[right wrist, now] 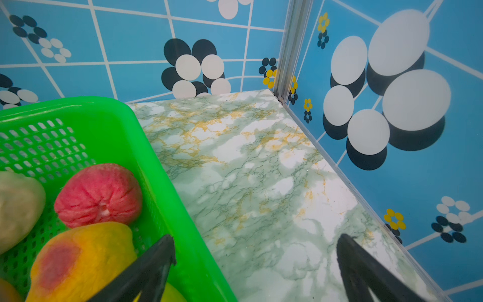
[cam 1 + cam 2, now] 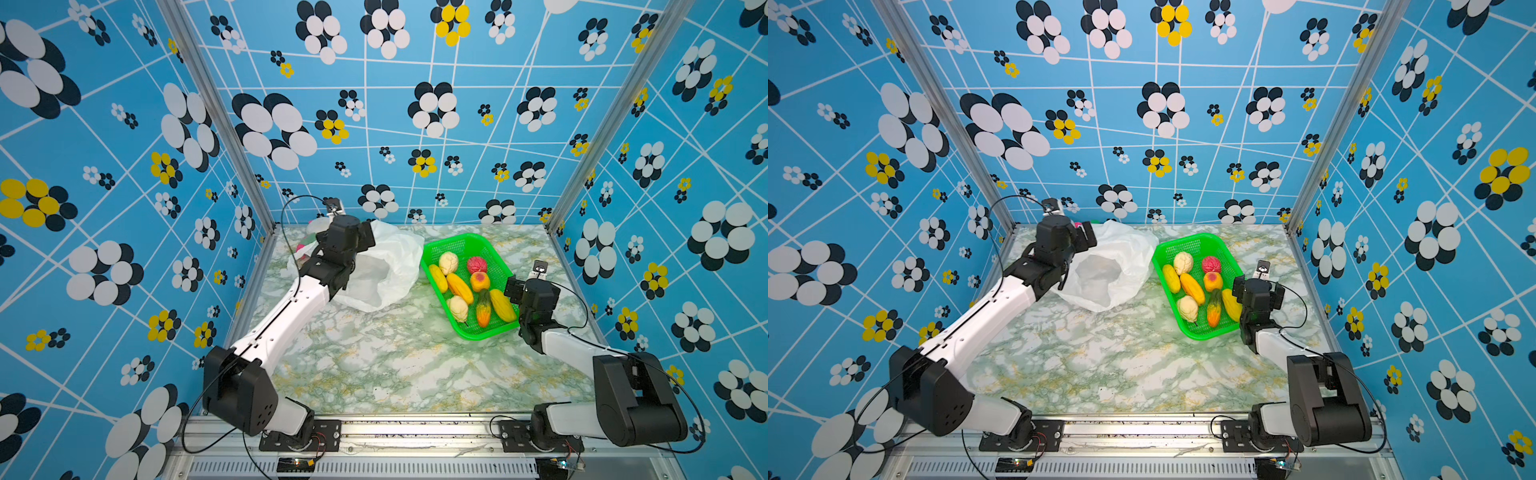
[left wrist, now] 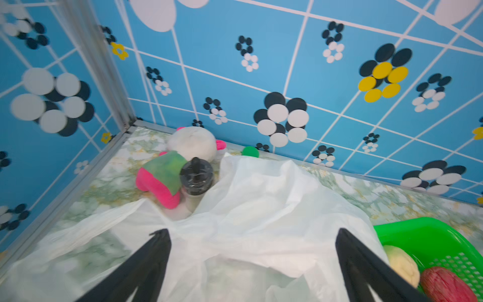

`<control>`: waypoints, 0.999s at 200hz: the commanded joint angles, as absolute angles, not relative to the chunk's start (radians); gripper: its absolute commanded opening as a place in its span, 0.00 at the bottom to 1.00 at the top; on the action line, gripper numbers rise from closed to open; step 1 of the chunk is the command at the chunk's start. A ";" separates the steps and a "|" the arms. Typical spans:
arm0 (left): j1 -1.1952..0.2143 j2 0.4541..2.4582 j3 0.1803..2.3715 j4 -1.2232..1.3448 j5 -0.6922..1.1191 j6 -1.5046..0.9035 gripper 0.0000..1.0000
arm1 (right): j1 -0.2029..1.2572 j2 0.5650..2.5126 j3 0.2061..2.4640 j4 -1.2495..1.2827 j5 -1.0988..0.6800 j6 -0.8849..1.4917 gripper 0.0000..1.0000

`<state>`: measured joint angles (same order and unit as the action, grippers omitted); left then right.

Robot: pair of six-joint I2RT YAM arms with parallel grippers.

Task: Untie the knot of the plastic bag and take out the fruit
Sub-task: Place the plastic bag at the top-center of the table, then reset both arms

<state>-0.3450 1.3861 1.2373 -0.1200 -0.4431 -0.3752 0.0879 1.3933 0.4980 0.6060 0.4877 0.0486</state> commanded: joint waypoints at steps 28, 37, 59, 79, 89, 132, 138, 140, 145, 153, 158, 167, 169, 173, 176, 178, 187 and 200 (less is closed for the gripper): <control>-0.073 1.203 0.692 0.196 -0.562 -0.376 0.99 | 0.062 1.508 0.442 0.779 0.416 0.074 0.99; -0.048 1.214 0.602 0.276 -0.593 -0.366 0.99 | 0.058 1.504 0.440 0.774 0.397 0.073 0.99; -0.039 1.225 0.470 0.419 -0.594 -0.326 1.00 | 0.049 1.515 0.387 0.858 0.346 0.077 0.99; -0.050 1.172 0.394 0.557 -0.600 -0.289 0.99 | 0.038 1.544 0.337 0.988 0.336 0.079 0.99; -0.046 1.177 0.389 0.553 -0.599 -0.264 0.99 | 0.037 1.526 0.353 0.928 0.330 0.081 0.99; -0.068 1.312 0.374 0.637 -0.453 -0.201 0.99 | 0.038 1.538 0.359 0.939 0.327 0.070 0.99; -0.078 1.326 0.392 0.624 -0.448 -0.184 0.99 | 0.038 1.538 0.365 0.928 0.323 0.068 0.99; -0.080 1.329 0.397 0.620 -0.439 -0.177 0.99 | 0.038 1.539 0.366 0.928 0.322 0.068 0.99; -0.081 1.342 0.407 0.620 -0.422 -0.160 0.99 | 0.038 1.540 0.363 0.934 0.320 0.064 0.99; -0.087 1.364 0.423 0.627 -0.408 -0.124 0.99 | 0.038 1.542 0.364 0.939 0.317 0.063 0.99; -0.091 1.377 0.432 0.633 -0.390 -0.100 0.99 | 0.038 1.542 0.364 0.938 0.316 0.062 0.99; -0.101 1.396 0.445 0.644 -0.351 -0.062 0.99 | 0.039 1.541 0.363 0.936 0.315 0.063 0.99; -0.104 1.398 0.446 0.643 -0.339 -0.054 0.99 | 0.039 1.542 0.365 0.935 0.315 0.061 0.99; -0.112 1.402 0.449 0.643 -0.320 -0.036 0.99 | 0.040 1.542 0.365 0.934 0.311 0.061 0.99; -0.117 1.404 0.452 0.644 -0.304 -0.024 0.99 | 0.040 1.541 0.366 0.931 0.311 0.061 0.99; -0.119 1.406 0.452 0.646 -0.292 -0.016 0.99 | 0.040 1.540 0.367 0.930 0.307 0.058 0.99; -0.120 1.413 0.452 0.660 -0.246 0.006 0.99 | 0.040 1.543 0.372 0.925 0.290 0.052 0.99; -0.097 1.436 0.415 0.747 -0.180 0.024 0.99 | 0.040 1.545 0.382 0.910 0.240 0.036 0.99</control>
<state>-0.1085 1.4055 0.4286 0.6163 -0.3332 -0.0772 0.0425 1.5234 0.3695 1.0241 0.3351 0.0452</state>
